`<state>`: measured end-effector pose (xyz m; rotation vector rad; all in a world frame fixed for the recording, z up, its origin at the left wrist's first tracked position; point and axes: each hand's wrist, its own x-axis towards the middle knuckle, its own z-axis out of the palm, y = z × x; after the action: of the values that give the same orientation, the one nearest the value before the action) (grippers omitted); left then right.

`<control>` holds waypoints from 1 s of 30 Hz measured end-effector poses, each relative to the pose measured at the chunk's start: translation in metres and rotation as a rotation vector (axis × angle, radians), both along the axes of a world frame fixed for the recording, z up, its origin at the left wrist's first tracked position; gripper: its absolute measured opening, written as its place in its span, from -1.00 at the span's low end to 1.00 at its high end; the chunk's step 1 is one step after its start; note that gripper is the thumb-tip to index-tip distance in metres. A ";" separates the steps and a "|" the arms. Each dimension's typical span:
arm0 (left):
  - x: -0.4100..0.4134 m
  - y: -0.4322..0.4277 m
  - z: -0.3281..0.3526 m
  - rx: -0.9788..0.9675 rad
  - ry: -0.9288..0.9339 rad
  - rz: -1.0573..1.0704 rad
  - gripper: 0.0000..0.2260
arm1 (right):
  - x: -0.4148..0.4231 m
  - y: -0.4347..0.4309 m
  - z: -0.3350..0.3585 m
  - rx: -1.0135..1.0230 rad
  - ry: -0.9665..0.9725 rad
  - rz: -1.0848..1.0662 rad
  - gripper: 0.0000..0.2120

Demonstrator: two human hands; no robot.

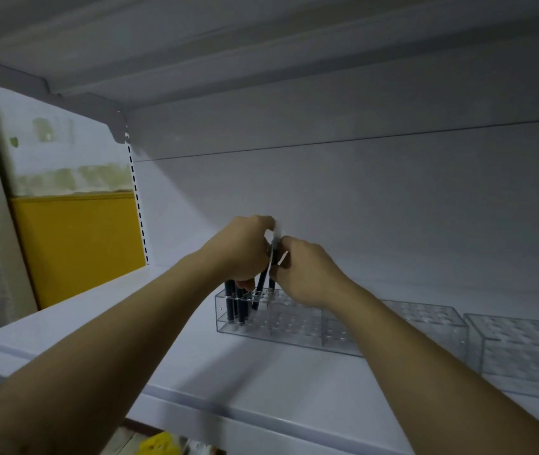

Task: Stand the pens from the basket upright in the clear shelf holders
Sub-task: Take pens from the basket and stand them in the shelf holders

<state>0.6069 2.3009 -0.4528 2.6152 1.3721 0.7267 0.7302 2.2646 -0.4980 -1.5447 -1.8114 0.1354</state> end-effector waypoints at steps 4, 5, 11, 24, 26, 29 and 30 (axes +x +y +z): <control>0.009 0.005 0.005 -0.076 0.037 0.033 -0.53 | 0.002 0.002 -0.002 -0.028 0.023 0.026 -0.85; 0.010 0.005 0.006 -0.105 0.025 0.037 -0.53 | 0.003 0.002 -0.003 -0.042 0.042 0.036 -0.87; 0.016 0.003 0.012 -0.068 0.216 0.097 -0.64 | 0.003 0.005 -0.008 -0.083 0.147 0.041 -0.87; 0.012 -0.009 0.021 0.110 0.072 0.233 -0.78 | 0.002 -0.001 -0.010 -0.057 0.191 0.037 -0.91; 0.011 -0.009 0.027 0.091 0.065 0.241 -0.83 | 0.001 -0.003 -0.010 -0.054 0.202 0.038 -0.92; 0.016 -0.011 0.037 0.057 0.063 0.216 -0.93 | 0.000 -0.004 -0.010 -0.061 0.179 0.030 -0.90; 0.019 -0.012 0.041 0.066 0.069 0.213 -0.95 | 0.000 -0.005 -0.010 -0.059 0.164 0.032 -0.89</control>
<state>0.6260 2.2892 -0.4121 2.5923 1.6935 0.7245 0.7305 2.2601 -0.5077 -1.5002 -1.7162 0.3244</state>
